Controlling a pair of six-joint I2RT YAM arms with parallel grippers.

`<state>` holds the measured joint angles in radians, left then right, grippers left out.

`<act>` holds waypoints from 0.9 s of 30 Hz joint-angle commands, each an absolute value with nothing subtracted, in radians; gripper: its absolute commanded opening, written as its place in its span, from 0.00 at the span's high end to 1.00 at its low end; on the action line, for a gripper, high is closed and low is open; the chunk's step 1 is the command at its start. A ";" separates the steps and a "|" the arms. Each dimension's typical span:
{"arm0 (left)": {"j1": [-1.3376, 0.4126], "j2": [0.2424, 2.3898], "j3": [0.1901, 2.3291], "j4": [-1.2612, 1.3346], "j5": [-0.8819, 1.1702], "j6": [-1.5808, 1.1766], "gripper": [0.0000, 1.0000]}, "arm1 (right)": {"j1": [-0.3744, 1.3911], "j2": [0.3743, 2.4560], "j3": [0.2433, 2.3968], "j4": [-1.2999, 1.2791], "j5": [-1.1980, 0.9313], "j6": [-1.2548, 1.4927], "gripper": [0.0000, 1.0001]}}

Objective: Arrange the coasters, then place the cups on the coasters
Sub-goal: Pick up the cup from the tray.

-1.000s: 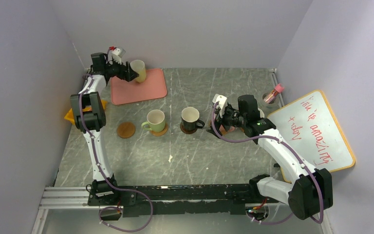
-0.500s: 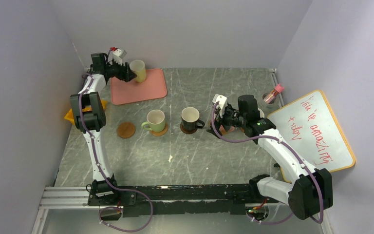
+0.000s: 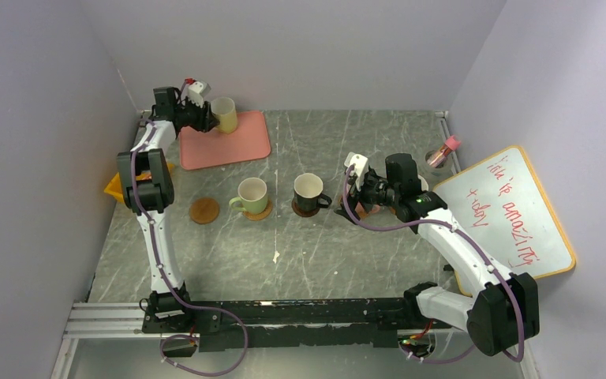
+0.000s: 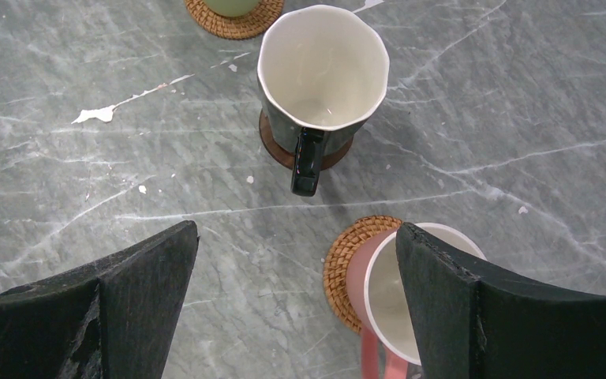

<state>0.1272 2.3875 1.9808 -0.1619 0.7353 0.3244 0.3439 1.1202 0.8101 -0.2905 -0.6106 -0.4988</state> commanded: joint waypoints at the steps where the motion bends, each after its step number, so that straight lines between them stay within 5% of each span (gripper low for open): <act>1: 0.120 2.356 1.978 -0.134 0.725 0.342 0.59 | 0.348 1.112 0.815 -0.263 -0.627 -0.516 0.00; 10: 0.114 2.346 1.970 -0.130 0.692 0.346 0.80 | 0.348 1.111 0.815 -0.263 -0.629 -0.516 0.00; 13: 0.114 2.337 1.963 -0.125 0.684 0.345 0.94 | 0.347 1.111 0.815 -0.262 -0.629 -0.515 0.00; 27: 0.114 2.201 1.857 -0.048 0.744 0.288 0.95 | 0.347 1.105 0.815 -0.263 -0.633 -0.514 0.00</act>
